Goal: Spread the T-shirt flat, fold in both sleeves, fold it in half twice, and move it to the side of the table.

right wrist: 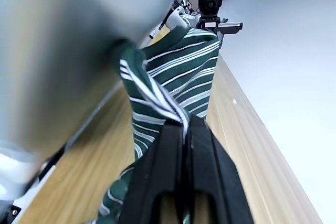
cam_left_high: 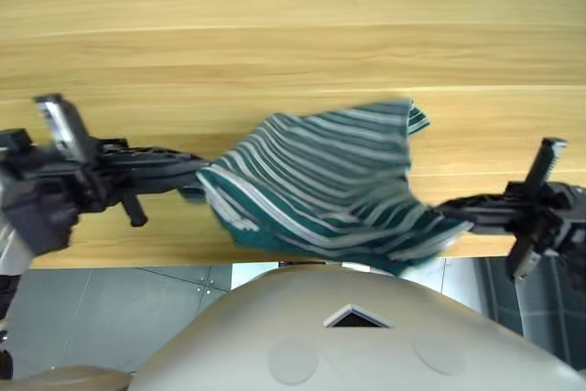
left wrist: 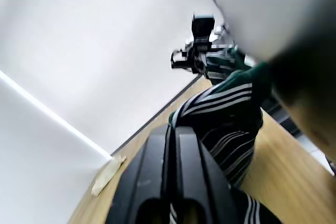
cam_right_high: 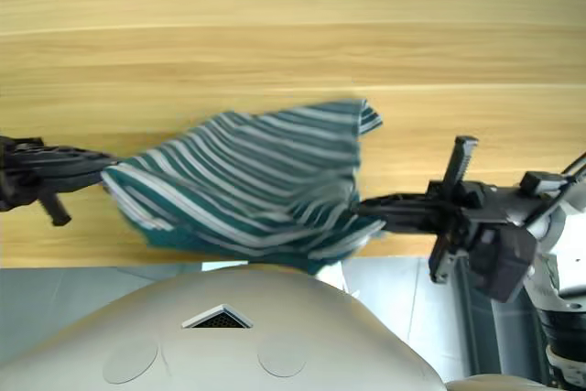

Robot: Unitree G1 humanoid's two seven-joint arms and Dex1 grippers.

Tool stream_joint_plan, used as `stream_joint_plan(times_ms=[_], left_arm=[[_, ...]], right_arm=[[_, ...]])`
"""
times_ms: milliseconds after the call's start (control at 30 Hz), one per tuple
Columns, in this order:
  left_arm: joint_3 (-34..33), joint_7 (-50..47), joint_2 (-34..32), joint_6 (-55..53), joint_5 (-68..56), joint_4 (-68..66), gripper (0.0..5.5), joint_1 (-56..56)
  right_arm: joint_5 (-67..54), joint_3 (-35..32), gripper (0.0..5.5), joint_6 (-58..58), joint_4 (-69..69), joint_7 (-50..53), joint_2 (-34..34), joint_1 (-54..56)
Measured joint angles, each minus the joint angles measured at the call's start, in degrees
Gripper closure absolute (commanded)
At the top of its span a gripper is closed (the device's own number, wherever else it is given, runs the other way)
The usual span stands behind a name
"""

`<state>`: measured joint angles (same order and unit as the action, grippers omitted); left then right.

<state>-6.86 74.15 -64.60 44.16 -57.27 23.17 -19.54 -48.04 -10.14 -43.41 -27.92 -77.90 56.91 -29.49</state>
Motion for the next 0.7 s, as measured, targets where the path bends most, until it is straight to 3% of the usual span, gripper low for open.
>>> stream_joint_plan(times_ms=[67, 133, 300, 433, 567, 633, 700], left_arm=[[-9.11, 9.94, 2.08, -5.20, -11.66, 3.91, 5.46, -3.42], [-13.01, 12.68, 4.35, -10.21, -15.02, 3.40, 5.46, -2.84], [-12.52, 11.30, 8.32, -17.67, -7.90, -3.85, 5.46, 6.28], [-1.65, 8.93, 12.91, -17.18, 16.25, -16.53, 5.46, 19.25], [11.71, 1.56, 18.96, -15.56, 42.07, -42.99, 5.46, 43.77], [19.15, -3.96, 21.70, -17.68, 53.51, -55.24, 5.46, 55.06], [23.13, -15.42, 25.04, -20.60, 60.55, -64.50, 5.46, 66.13]], right_arm=[[-10.83, -5.28, 5.50, 0.81, -2.42, -7.81, -0.87, -2.47], [-18.26, -9.89, 5.50, 3.65, -2.78, -12.30, -2.29, -2.99], [-22.93, -14.89, 5.50, 10.66, 0.35, -13.87, -2.61, -0.03], [1.61, -5.00, 5.50, 14.50, 16.24, -8.36, -2.63, 17.43], [28.57, 8.86, 5.50, 16.46, 39.64, -1.99, -5.51, 42.36], [38.83, 14.87, 5.50, 19.53, 51.69, 5.31, -9.33, 57.01], [45.47, 18.41, 5.50, 22.79, 61.74, 19.39, -13.77, 71.36]])
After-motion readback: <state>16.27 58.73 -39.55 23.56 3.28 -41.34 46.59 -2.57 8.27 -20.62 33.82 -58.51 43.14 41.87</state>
